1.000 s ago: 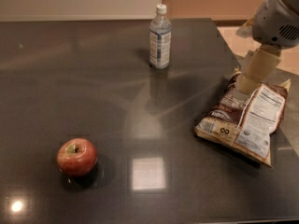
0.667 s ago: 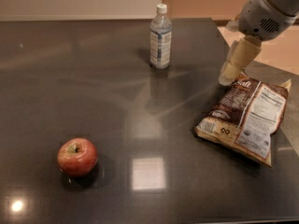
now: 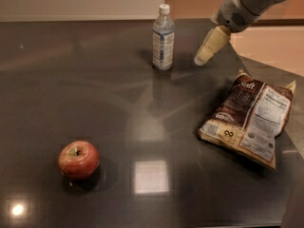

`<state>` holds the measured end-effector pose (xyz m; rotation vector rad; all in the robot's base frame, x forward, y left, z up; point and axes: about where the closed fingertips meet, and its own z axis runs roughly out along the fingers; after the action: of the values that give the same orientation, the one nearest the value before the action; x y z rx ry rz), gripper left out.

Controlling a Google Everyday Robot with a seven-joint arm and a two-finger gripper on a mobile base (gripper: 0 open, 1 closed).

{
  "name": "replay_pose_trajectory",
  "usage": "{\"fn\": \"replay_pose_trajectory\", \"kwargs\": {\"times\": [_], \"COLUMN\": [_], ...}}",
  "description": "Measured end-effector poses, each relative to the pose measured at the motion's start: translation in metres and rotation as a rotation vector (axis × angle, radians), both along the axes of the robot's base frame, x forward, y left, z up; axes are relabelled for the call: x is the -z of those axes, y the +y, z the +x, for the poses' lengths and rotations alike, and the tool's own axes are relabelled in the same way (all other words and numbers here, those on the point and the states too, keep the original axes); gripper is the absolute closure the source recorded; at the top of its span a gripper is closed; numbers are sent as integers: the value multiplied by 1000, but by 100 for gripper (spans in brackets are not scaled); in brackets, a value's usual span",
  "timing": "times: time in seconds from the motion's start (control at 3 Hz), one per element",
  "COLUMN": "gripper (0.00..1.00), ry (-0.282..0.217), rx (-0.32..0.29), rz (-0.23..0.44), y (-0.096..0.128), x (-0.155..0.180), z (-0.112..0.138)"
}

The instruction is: Knock blue plastic bottle over

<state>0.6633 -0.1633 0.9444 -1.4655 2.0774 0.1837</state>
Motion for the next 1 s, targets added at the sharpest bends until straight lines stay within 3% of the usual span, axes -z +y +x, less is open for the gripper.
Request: {"fn": "replay_pose_trajectory", "kwargs": {"times": [0.33, 1.0], "gripper": [0, 0], "ry": [-25, -36], "rx": [12, 5], "rz": [70, 193], "y": [23, 74], "x": [6, 16], "z": [36, 71]}}
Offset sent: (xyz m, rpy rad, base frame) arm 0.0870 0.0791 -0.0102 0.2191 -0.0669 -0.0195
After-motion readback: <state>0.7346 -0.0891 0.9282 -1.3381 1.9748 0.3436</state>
